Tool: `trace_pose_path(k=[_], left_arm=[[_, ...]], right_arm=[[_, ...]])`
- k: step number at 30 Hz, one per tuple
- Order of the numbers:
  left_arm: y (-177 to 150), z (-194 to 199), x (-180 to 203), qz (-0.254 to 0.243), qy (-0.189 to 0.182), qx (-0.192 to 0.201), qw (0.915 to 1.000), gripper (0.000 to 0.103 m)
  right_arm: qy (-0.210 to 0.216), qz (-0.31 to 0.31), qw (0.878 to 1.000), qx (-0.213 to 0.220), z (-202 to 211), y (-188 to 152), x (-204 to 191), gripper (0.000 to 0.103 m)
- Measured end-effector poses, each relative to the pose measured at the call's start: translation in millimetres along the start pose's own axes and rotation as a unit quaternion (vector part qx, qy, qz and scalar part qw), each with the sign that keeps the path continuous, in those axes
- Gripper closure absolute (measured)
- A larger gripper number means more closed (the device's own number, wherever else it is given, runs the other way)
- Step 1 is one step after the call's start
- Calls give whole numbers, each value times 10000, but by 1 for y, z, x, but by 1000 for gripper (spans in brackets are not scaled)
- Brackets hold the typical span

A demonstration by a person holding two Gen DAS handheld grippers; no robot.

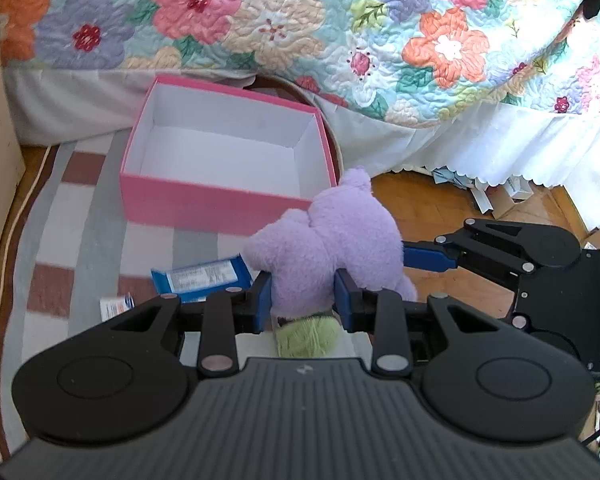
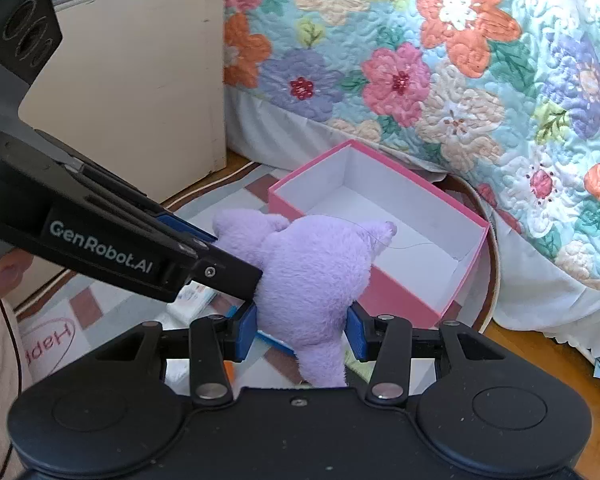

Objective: Organize objects
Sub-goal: 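Lift the lilac plush toy with the left tool and carry it over the pink box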

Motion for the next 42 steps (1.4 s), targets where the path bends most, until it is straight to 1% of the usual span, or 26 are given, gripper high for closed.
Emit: trace_pose_path(k=[6, 10, 17, 20, 25, 30, 36, 38, 40, 42], left_arm=[[34, -28, -11, -100, -8, -130, 9999, 73], [55, -52, -19, -123, -15, -210, 9997, 73], [89, -103, -28, -291, 101, -381, 9988, 72], [102, -131, -33, -280, 100, -480, 9984, 72], [118, -183, -41, -247, 69, -614, 9978, 72], [128, -229, -55, -12, 0, -729, 9973, 72], [130, -257, -69, 334, -161, -802, 9961, 72], [131, -265, -74, 431, -191, -817, 9955, 72], [132, -272, -79, 507, -176, -855, 9949, 71], [134, -280, -84, 529, -85, -885, 9946, 71]], right_arm=[[-2, -290, 9996, 20, -26, 17, 23, 53], [52, -432, 9988, 206, -46, 22, 42, 53], [76, -1015, 9944, 271, -87, 28, 75, 53], [23, -1276, 9917, 181, -111, 31, 92, 53], [-159, -1465, 9891, -11, -150, 31, 120, 53], [-236, -1716, 9843, -328, -189, 28, 149, 53], [-249, -1566, 9850, -678, -213, 29, 165, 53], [-254, -1553, 9848, -731, -220, 30, 169, 53], [-312, -1453, 9856, -801, -228, 31, 169, 53], [-340, -1504, 9844, -847, -236, 33, 170, 53]])
Point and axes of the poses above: each gripper's, at about its wrist camera, not at the fingertips, and z roughly against the way its jaws point, x to its right, y to its top, the point moved 3 cm from there along -z, roughly the way its jaws point, and after that the axes turned 3 degrees about x, right-handed, at the moved point
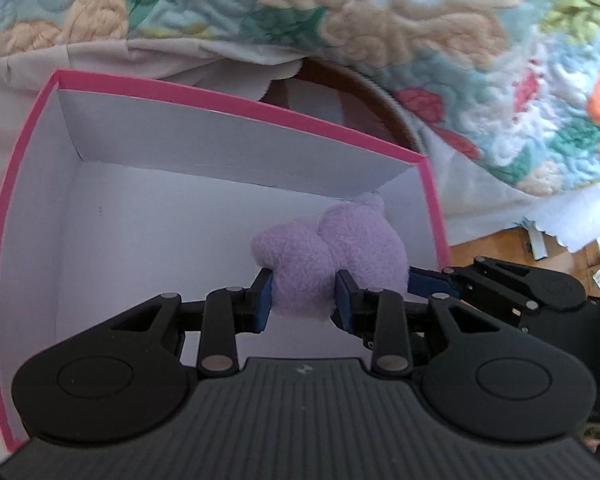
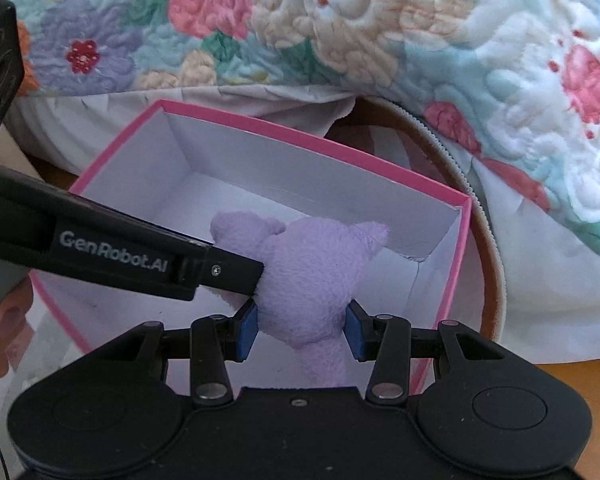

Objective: Organize objects
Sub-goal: 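Lift the lilac plush toy with the left tool and carry it over the pink box, then lower the plush toy into the pink box and open the left tool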

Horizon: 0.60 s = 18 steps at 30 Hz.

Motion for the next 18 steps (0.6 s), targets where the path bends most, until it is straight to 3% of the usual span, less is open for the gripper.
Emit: trace_pose_path(k=[3, 5, 14, 18], left_arm=[[4, -10, -7, 52, 167, 25, 9998, 71], [6, -15, -11, 117, 232, 31, 9997, 71], [5, -42, -15, 242, 353, -203, 9989, 73], [3, -53, -12, 244, 657, -304, 9971, 74]], right_arm=[[177, -707, 9973, -53, -16, 4, 10, 53], [158, -860, 9962, -56, -25, 6, 10, 53], [-330, -504, 9977, -299, -47, 9, 4, 55], [-303, -252, 9987, -310, -49, 7, 3, 50]])
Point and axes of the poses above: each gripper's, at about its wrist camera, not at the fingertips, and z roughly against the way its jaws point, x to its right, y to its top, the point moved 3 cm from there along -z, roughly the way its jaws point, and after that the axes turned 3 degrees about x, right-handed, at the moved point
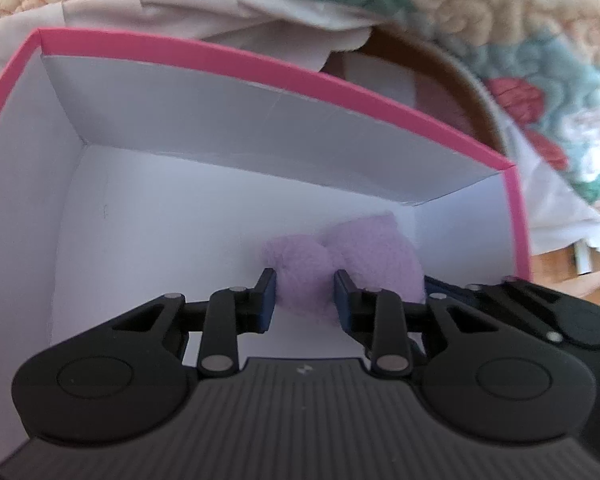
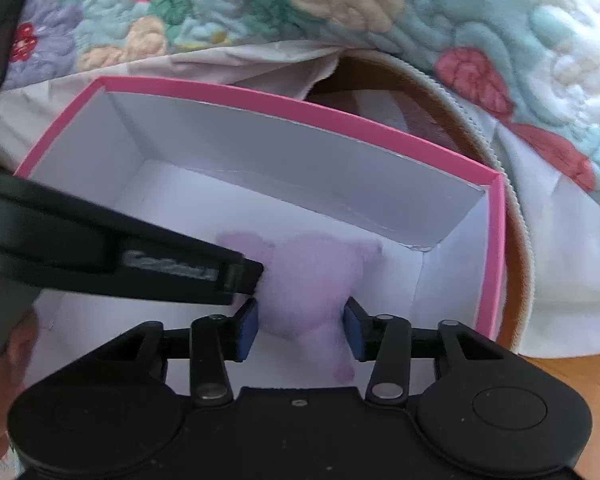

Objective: Organize objects
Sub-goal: 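Lower the plush toy into the pink box and open the left tool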

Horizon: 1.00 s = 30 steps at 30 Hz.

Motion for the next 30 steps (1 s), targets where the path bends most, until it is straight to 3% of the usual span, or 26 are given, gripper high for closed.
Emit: trace_pose_path(k=[3, 4, 7, 9, 12, 15, 20, 26, 28, 30], left_arm=[[-3, -5, 3, -60, 113, -19, 9999, 74], [-3, -7, 3, -35, 74, -36, 10000, 74], [-3, -8, 3, -53, -11, -35, 10000, 75], [-3, -10, 8, -85, -18, 4, 10000, 75], [2, -13, 11, -98, -71, 95, 9999, 75], [0, -17, 14, 0, -350, 22, 9994, 76], [-2, -18, 18, 71, -392, 42, 9992, 75], [-10, 2, 17, -54, -209, 61, 9997, 72], [-14, 16, 18, -161, -148, 105, 9997, 67], [-19, 31, 20, -298, -77, 111, 9995, 62]], right_arm=[[238, 64, 9997, 15, 5, -3, 2, 50], [204, 224, 9995, -17, 6, -5, 1, 57], [-145, 710, 9973, -150, 4, -10, -1, 78], [-274, 778, 9965, -123, 3, -11, 2, 87], [-514, 865, 9949, -18, 2, -9, 2, 93], [-810, 902, 9926, -38, -2, -7, 3, 101], [-795, 779, 9938, 23, -2, -5, 5, 100], [-166, 277, 9988, 362, 32, -15, 16, 97], [5, 72, 9992, 395, 44, -20, 17, 90], [172, -119, 9988, 453, 56, -25, 21, 90]])
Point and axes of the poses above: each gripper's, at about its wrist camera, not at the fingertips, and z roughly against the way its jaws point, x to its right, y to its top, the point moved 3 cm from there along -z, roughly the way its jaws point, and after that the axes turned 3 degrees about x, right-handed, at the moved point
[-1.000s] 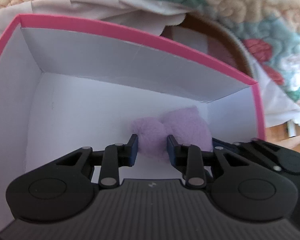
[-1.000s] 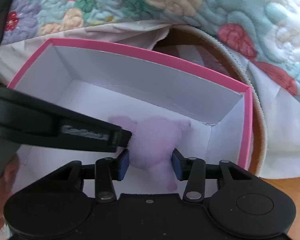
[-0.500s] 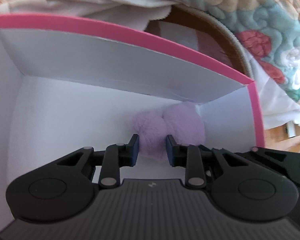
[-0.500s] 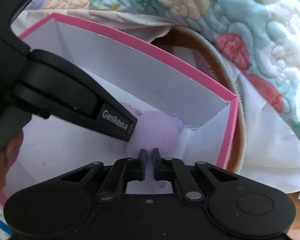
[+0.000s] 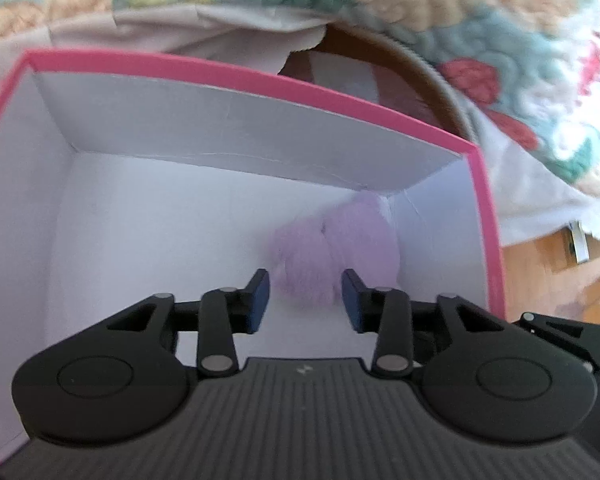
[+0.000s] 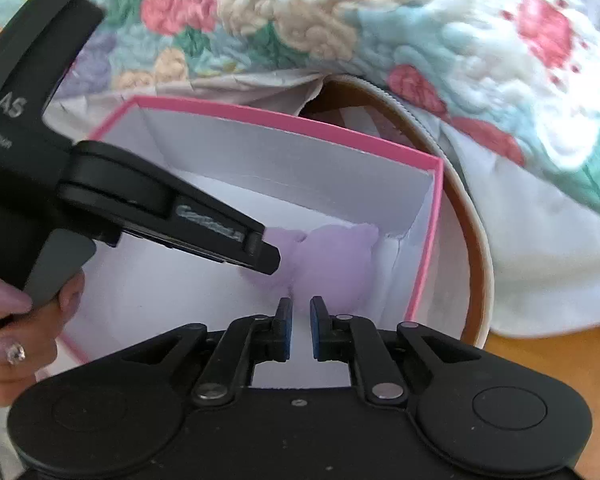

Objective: Organize objects
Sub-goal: 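Lower the plush toy into the pink box and open the left tool, then withdraw the left tool from the box toward the clear floss-pick box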

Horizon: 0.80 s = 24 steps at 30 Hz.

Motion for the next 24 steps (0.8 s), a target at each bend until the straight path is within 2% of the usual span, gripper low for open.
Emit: trace_pose_path(k=[2, 4, 8, 10, 12, 16, 21, 24], left_arm=[[-5, 16, 2, -112, 112, 13, 9999, 61], [-12, 35, 3, -171, 167, 34, 9997, 58], [-22, 73, 2, -260, 215, 81, 9994, 56], [-10, 80, 5, -326, 270, 117, 9990, 55], [-13, 92, 6, -441, 342, 143, 9983, 54], [-30, 144, -5, -641, 523, 183, 9964, 52], [-47, 178, -4, -835, 775, 163, 9933, 49], [-59, 200, -5, -906, 801, 178, 9925, 45]], right_arm=[[99, -95, 9999, 94, 13, -10, -8, 89], [162, -136, 9996, 200, 25, -13, -13, 83], [281, -157, 9989, 331, 50, -13, -21, 80], [272, -92, 9990, 336, 60, -14, -27, 79], [308, -28, 9988, 369, 69, -11, -34, 78], [355, 57, 9985, 412, 95, -14, -43, 74], [331, 108, 9987, 374, 121, -17, -53, 64], [365, 186, 9984, 394, 138, -21, -60, 62]])
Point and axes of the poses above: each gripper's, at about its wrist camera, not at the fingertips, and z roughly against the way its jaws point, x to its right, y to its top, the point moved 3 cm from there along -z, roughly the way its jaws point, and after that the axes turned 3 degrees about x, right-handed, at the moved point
